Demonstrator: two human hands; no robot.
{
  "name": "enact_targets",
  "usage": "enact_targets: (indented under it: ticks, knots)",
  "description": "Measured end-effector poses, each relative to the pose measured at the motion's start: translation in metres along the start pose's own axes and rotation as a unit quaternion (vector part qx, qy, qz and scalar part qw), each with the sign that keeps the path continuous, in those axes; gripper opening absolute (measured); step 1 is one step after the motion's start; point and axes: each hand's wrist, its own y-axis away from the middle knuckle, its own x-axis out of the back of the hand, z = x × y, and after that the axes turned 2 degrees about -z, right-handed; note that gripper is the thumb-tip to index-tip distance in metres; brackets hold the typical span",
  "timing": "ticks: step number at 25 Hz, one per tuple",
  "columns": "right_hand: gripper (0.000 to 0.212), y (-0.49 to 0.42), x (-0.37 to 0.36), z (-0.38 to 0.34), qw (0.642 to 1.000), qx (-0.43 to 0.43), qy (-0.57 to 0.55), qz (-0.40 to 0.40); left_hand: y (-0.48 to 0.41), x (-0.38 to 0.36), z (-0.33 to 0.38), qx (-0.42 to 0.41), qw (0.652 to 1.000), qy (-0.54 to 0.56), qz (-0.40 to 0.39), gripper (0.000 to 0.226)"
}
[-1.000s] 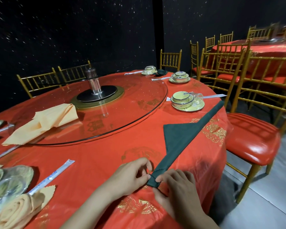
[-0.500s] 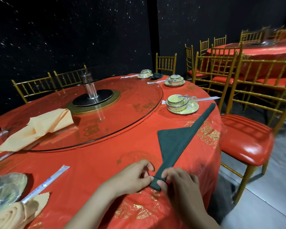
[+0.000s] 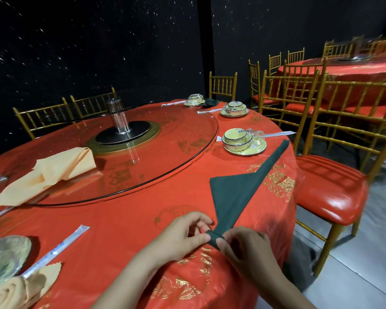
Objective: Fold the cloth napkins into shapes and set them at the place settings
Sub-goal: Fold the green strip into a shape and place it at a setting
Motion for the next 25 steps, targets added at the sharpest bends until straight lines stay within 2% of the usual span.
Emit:
enact_targets:
  ticks: [1, 3, 5, 7, 9, 11, 14, 16, 20, 25]
  knots:
    - [0.043, -0.002, 0.002, 0.000, 1.000, -0.005, 0.024, 0.005, -0.005, -0.002, 0.000, 0.006, 1.000, -0.002, 0.005, 0.022]
    - [0.035, -0.002, 0.000, 0.004, 0.996, -0.002, 0.069, 0.061, -0.013, -0.005, 0.002, 0.020, 0.999, -0.034, 0.005, 0.017]
    - [0.034, -0.001, 0.000, 0.004, 0.993, 0.009, 0.074, 0.093, -0.023, -0.005, 0.004, 0.022, 0.997, -0.076, 0.000, 0.012]
    - [0.039, 0.001, -0.003, 0.008, 0.991, 0.047, 0.086, 0.096, -0.031, -0.005, 0.006, 0.019, 0.993, -0.119, 0.000, 0.008]
    - [0.037, 0.000, -0.001, 0.010, 0.989, 0.049, 0.088, 0.105, -0.034, -0.007, 0.007, 0.016, 0.991, -0.132, 0.018, 0.007]
    - [0.032, -0.005, 0.002, 0.010, 0.993, 0.035, 0.061, 0.095, -0.032, -0.008, 0.003, 0.012, 0.995, -0.093, 0.046, 0.010]
    - [0.031, -0.013, 0.010, 0.012, 0.998, -0.013, -0.039, 0.056, -0.025, -0.006, -0.005, 0.004, 1.000, 0.011, 0.012, 0.023]
    - [0.025, -0.014, 0.016, 0.015, 0.996, -0.026, -0.078, 0.021, -0.022, -0.006, -0.006, 0.003, 1.000, 0.006, 0.000, 0.026]
    - [0.035, -0.009, 0.028, 0.016, 0.996, -0.027, -0.076, -0.041, -0.021, -0.010, 0.004, 0.004, 0.998, -0.045, -0.044, 0.019]
    - [0.036, -0.005, 0.028, 0.021, 0.999, -0.003, 0.006, 0.044, -0.042, -0.010, 0.019, 0.055, 0.993, -0.056, -0.090, 0.027]
